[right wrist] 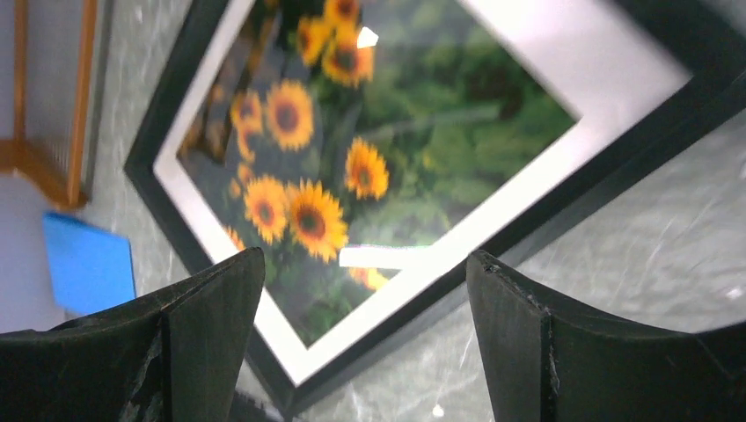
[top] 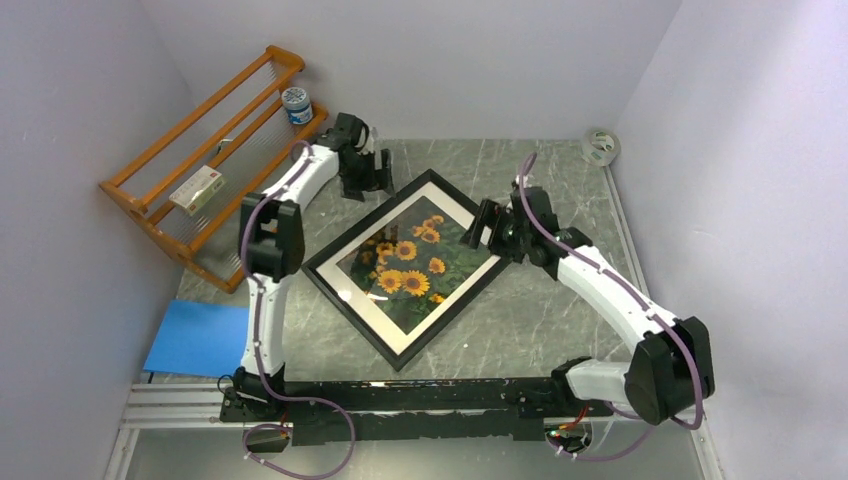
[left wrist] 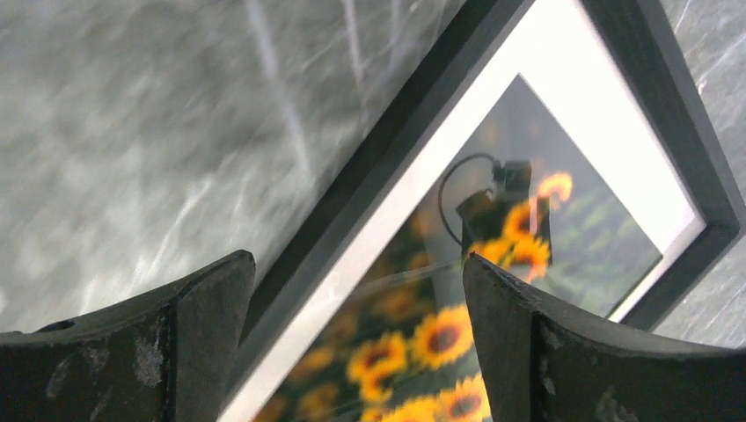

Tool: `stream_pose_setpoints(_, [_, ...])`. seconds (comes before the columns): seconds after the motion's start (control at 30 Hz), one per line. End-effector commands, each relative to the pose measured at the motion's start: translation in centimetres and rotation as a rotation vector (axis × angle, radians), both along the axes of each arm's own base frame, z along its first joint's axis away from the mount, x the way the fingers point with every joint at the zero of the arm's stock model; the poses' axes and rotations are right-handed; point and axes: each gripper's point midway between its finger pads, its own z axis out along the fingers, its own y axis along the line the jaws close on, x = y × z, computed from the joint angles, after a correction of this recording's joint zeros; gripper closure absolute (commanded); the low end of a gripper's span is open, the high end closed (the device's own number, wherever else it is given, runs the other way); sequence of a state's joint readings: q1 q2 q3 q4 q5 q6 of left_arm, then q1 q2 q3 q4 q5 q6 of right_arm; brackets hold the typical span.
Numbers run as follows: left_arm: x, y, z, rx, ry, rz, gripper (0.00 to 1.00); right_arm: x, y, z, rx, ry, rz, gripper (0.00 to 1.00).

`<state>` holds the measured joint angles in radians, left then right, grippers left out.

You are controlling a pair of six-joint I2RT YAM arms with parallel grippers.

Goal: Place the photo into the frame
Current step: Adjust the photo frame at the center of the board.

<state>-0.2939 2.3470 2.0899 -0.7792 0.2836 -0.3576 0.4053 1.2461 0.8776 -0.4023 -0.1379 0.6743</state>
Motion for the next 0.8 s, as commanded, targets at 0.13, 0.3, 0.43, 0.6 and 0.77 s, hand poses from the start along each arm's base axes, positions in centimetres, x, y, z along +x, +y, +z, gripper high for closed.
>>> stream_pose_setpoints(0.13, [-8.8, 7.0, 7.9, 0.084, -0.02, 0.198, 0.06, 10.3, -5.5, 1.5, -0.179, -0.079, -0.124, 0.14])
stream_pose_setpoints(0.3, [-16.5, 8.7, 5.8, 0.074, 0.078, 0.282, 0.08, 16.4, -7.7, 0.2, -0.208, -0.058, -0.147, 0.15])
stream_pose_setpoints(0.43, [-21.1, 11.1, 2.6, 0.145, 0.157, 0.388, 0.08, 18.8, -8.9, -2.8, -0.241, 0.039, -0.17, 0.15])
stream_pose_setpoints(0.6, [-23.6, 12.1, 0.1, 0.168, 0.206, 0.453, 0.06, 19.8, -8.7, -5.8, -0.237, 0.081, -0.155, 0.14])
stream_pose_setpoints(0.77, [-23.1, 10.5, -2.6, 0.09, 0.233, 0.382, 0.06, 18.9, -8.1, -8.2, -0.192, 0.149, -0.113, 0.14])
